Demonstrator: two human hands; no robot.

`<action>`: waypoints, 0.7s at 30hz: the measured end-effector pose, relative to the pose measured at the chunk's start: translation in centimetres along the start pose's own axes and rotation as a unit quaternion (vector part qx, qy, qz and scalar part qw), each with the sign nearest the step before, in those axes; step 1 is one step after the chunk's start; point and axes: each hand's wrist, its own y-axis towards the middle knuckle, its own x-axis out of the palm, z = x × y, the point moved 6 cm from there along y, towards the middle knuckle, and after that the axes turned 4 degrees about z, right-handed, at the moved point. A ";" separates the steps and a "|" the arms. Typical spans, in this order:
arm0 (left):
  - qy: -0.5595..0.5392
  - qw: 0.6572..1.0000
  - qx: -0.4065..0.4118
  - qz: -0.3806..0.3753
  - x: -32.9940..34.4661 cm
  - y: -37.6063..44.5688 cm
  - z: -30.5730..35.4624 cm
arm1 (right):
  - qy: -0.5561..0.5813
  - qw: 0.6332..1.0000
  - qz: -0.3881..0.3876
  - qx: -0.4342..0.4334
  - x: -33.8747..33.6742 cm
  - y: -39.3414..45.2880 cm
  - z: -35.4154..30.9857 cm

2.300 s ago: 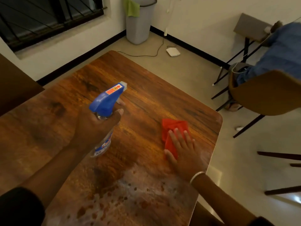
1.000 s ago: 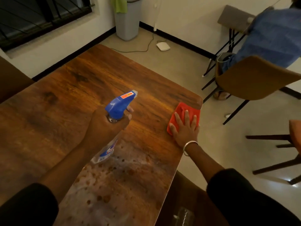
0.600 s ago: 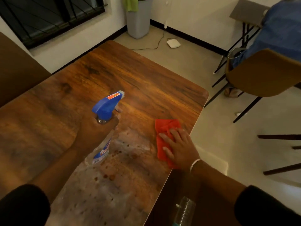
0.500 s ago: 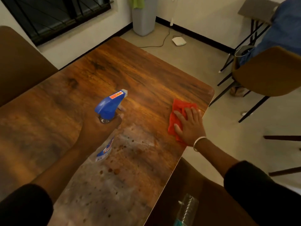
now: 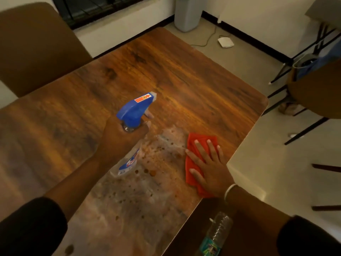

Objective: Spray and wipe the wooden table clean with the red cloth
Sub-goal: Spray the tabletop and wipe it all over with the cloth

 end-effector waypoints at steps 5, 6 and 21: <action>-0.008 1.000 -0.010 0.020 -1.2 -2.2 0.3 | 0.033 0.994 0.017 0.099 -1.6 12.8 -2.4; -0.010 1.000 -0.017 0.021 -1.2 -2.6 0.3 | 0.031 0.994 0.018 0.100 -1.9 14.9 -3.8; -0.019 0.999 -0.037 0.032 -2.8 -1.8 0.1 | 0.013 1.000 0.000 -0.027 -0.7 8.6 -4.0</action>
